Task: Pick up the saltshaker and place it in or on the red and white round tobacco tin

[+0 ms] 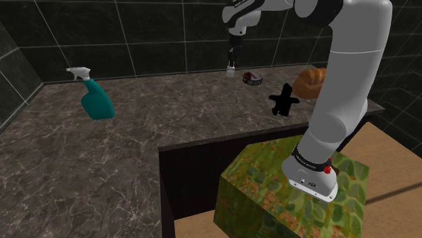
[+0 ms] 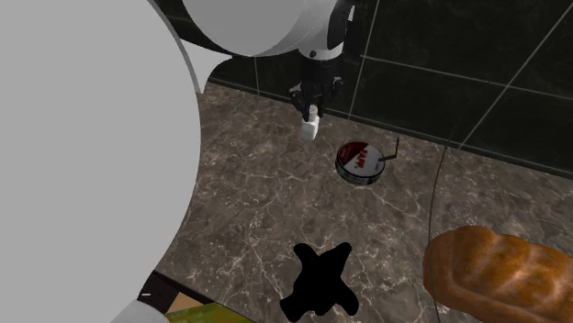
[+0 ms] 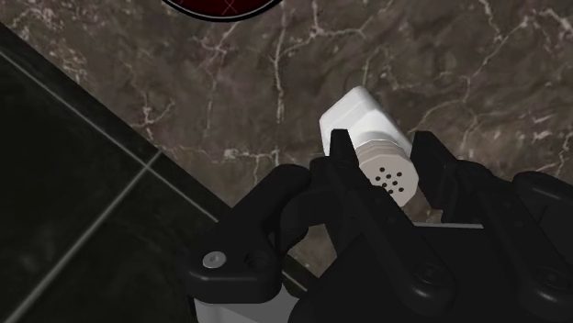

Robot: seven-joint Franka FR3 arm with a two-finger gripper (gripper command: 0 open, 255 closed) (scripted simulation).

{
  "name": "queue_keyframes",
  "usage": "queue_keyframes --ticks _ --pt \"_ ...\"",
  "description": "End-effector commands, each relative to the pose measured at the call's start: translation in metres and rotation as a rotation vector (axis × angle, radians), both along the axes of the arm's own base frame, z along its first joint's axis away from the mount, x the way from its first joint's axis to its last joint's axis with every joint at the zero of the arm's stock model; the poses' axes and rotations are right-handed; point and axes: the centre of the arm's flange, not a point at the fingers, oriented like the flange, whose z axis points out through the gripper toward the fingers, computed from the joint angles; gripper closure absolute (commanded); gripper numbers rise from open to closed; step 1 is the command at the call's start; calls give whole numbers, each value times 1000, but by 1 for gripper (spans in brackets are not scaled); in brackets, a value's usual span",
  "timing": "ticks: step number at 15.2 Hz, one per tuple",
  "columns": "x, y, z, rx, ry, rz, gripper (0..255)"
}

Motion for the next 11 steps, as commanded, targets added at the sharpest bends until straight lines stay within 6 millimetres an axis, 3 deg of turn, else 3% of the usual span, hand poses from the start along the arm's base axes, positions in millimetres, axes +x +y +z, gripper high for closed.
queue_keyframes --ticks 1,11 --pt "1 -1 10 0 0 0 255" --pt "1 -1 63 0 0 0 255"
